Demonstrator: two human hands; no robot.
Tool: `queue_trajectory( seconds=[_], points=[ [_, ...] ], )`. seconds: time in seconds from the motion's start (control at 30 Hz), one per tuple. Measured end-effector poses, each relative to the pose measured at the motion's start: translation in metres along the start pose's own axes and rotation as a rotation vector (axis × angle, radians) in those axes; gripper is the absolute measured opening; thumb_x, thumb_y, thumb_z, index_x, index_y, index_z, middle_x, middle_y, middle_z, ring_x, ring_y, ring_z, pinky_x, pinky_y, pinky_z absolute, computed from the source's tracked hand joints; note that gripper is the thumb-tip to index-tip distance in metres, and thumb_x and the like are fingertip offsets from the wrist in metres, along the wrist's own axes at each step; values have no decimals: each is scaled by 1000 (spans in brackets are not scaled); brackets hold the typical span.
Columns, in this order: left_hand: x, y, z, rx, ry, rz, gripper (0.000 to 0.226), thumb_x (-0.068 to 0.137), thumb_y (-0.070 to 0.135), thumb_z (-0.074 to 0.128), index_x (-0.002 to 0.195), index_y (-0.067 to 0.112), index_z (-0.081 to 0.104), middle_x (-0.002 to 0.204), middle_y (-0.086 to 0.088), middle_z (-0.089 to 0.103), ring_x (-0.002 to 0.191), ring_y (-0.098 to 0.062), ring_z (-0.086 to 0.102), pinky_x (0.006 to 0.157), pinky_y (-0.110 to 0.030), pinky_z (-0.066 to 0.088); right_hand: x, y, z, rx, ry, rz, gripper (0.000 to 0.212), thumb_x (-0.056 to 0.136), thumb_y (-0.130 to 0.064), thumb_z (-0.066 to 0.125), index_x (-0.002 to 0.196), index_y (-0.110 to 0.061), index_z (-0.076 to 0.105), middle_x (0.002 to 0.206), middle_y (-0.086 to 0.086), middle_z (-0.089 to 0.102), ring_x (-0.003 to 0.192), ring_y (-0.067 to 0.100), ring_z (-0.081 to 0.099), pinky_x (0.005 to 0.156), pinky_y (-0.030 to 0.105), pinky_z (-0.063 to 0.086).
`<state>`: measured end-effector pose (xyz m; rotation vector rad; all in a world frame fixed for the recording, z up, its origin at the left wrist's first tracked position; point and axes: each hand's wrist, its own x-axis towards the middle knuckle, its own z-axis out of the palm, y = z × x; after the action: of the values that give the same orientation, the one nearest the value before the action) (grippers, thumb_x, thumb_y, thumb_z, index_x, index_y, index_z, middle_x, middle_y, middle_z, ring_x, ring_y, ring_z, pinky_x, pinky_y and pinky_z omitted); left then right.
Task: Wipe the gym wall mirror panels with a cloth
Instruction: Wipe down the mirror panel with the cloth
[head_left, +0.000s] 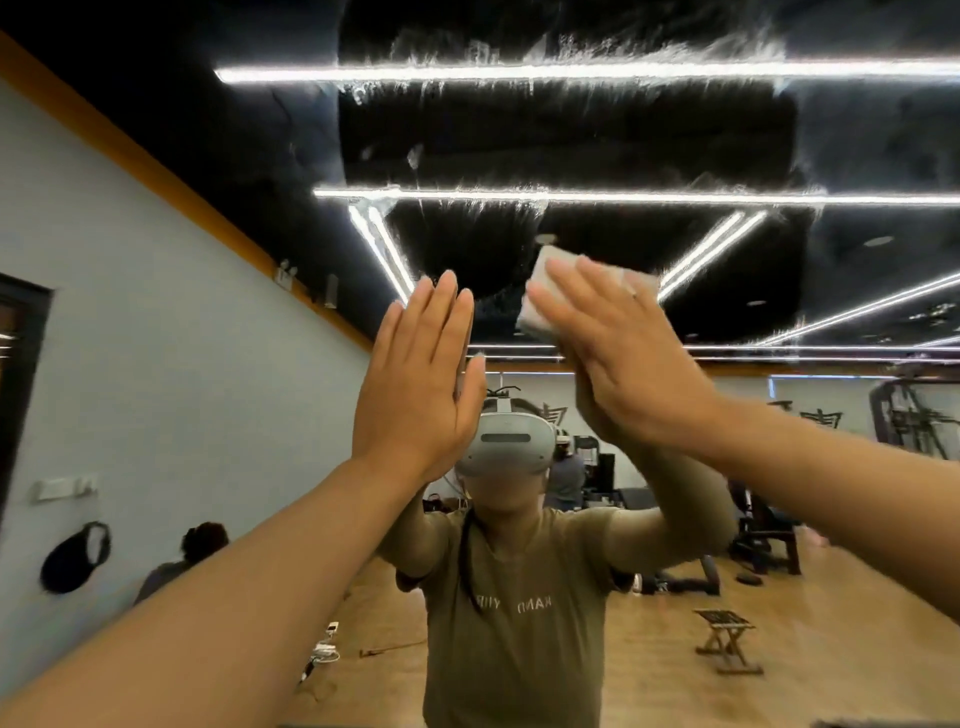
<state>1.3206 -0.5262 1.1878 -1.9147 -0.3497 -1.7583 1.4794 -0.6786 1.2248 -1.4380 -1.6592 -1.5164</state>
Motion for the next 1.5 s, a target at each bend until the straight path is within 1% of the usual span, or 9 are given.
queue_trajectory(
  seconds=[0.17,0.33,0.5,0.73,0.93,1.1,1.27,1.37,1.5],
  points=[
    [-1,-3,2,-16,-4,10,60,103,38,29,156,13,24,165,-4,18,153,-18,8,125,-33,0,-97,-27,8,-106,-260,-332,70,90,-17,39,157,-30,21,166,-4,12,153,20,5,121,42,3],
    [-2,-3,1,-42,-10,9,60,103,39,27,157,13,24,165,-5,17,153,-18,6,125,-35,1,-78,-6,-7,-227,-413,-576,69,93,-30,41,157,-36,16,166,-8,10,153,15,4,122,38,-4],
    [-3,-2,1,-75,-14,6,60,102,40,27,157,15,22,165,-3,14,153,-15,3,125,-36,3,18,19,-19,-96,-234,-269,56,98,-28,27,153,-37,21,163,-11,12,152,10,2,123,33,-6],
    [-3,-1,2,-100,-13,-13,61,101,40,27,157,17,24,165,-1,16,153,-13,4,125,-36,4,123,22,-31,-35,85,116,56,92,-18,30,146,-18,44,152,9,38,139,31,31,114,46,18],
    [2,-8,-19,-284,-27,-22,61,98,41,31,154,17,31,164,1,21,152,-9,7,123,-26,-5,71,-14,-5,-2,21,90,60,93,-28,25,153,-24,32,162,4,23,151,25,11,122,48,7],
    [-7,-63,-51,-171,67,-228,59,99,37,33,154,18,28,163,2,21,149,-4,2,119,-19,-10,6,-57,18,5,-194,-294,64,94,-15,39,155,-29,25,165,-4,13,153,16,-1,122,39,-5],
    [-26,-109,-62,-41,2,-232,59,100,38,29,153,13,30,162,-6,25,152,-19,15,123,-35,4,-16,-76,21,72,-461,-524,59,98,-27,28,155,-38,22,165,-15,4,151,9,-9,120,35,-17],
    [-33,-122,-61,-18,-30,-185,61,100,42,26,155,15,25,163,-4,22,152,-18,13,123,-37,7,9,-69,16,21,-419,-585,55,99,-27,32,153,-37,29,164,-13,13,152,6,-1,120,31,-14],
    [-36,-128,-58,-1,-9,-151,60,101,43,24,155,16,25,163,-3,22,151,-16,13,123,-28,1,81,-58,13,-12,-227,-353,63,99,-11,43,154,-36,26,164,-11,12,151,6,-3,122,32,-10]
  ],
)
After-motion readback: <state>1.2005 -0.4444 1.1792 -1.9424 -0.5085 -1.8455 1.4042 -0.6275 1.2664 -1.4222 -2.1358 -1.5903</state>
